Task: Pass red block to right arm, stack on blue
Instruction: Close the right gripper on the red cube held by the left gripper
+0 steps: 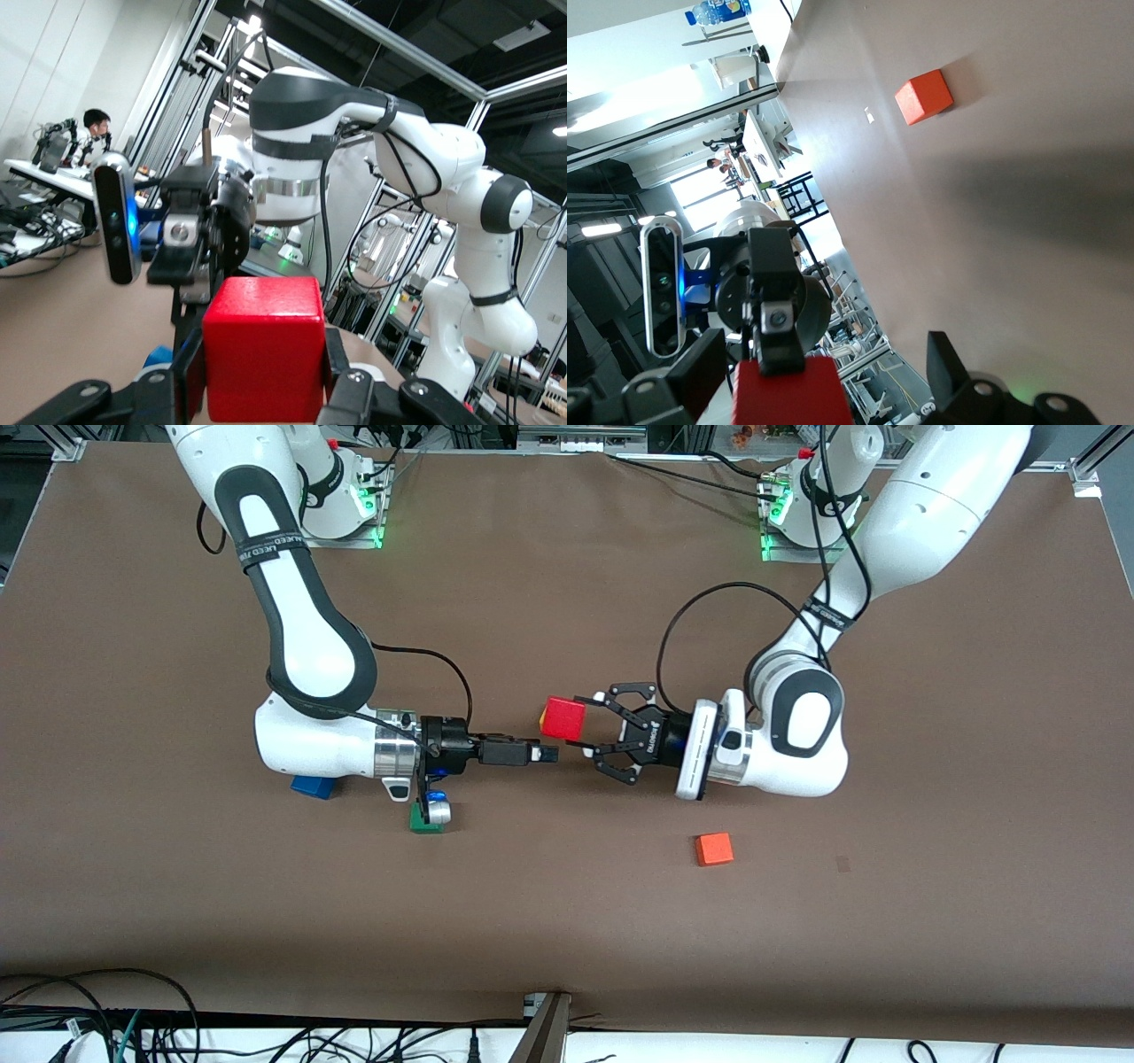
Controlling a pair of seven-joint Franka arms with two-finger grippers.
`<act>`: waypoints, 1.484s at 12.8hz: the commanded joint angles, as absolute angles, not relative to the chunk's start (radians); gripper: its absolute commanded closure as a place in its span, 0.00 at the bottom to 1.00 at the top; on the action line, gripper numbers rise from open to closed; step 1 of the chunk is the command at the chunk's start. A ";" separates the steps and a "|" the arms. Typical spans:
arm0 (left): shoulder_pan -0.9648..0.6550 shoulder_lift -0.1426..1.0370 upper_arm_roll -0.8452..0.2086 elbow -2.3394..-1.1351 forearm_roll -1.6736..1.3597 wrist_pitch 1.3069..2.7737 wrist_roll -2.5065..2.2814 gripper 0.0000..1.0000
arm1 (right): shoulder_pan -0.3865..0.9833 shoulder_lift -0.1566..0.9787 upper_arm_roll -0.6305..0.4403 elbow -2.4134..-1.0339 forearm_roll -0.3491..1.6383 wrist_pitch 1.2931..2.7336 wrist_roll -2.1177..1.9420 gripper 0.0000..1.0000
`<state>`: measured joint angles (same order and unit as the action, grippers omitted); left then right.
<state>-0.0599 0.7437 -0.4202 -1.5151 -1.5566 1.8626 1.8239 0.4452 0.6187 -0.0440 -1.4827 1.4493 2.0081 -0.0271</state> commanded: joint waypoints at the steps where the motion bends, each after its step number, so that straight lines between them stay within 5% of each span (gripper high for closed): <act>1: -0.098 0.810 -0.422 -1.422 -1.595 1.862 1.862 1.00 | 0.446 0.531 -0.046 -1.586 1.480 2.008 -0.058 0.00; 11: -0.104 0.825 -0.422 -1.401 -1.597 1.868 1.862 1.00 | 0.446 0.405 -0.048 -1.741 1.485 2.010 -0.045 0.03; 14: -0.103 0.825 -0.422 -1.401 -1.597 1.868 1.862 1.00 | 0.446 0.405 -0.046 -1.736 1.488 2.010 -0.041 0.82; 16: -0.103 0.825 -0.422 -1.401 -1.597 1.868 1.862 1.00 | 0.446 0.405 -0.046 -1.729 1.493 2.008 -0.040 0.99; 19: -0.101 0.825 -0.422 -1.401 -1.597 1.867 1.862 1.00 | 0.446 0.405 -0.048 -1.726 1.493 2.008 -0.040 1.00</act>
<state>-0.0975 0.8128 -0.4193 -1.4300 -1.5694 1.8681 1.8393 0.4429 0.4278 -0.0509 -1.6952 1.4804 2.0057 -0.0232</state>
